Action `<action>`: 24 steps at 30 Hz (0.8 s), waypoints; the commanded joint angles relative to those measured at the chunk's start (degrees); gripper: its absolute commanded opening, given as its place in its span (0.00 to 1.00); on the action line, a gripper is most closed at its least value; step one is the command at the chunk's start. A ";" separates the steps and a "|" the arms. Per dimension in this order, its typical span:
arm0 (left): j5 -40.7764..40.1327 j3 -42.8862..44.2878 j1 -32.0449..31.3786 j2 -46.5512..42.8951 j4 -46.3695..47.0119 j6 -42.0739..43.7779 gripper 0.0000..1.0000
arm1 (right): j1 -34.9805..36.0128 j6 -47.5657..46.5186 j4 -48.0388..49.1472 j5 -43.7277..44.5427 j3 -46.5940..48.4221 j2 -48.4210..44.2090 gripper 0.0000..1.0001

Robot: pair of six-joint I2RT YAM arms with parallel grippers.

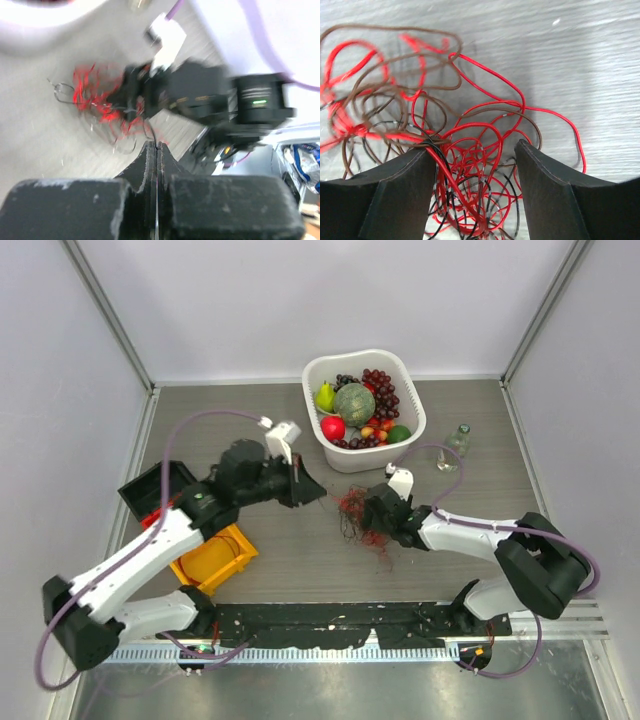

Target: Untangle the cables

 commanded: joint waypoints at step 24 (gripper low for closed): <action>-19.06 50.14 -0.19 -4.81 -15.51 18.15 0.00 | -22.54 0.99 4.10 -9.55 -12.20 -10.40 0.69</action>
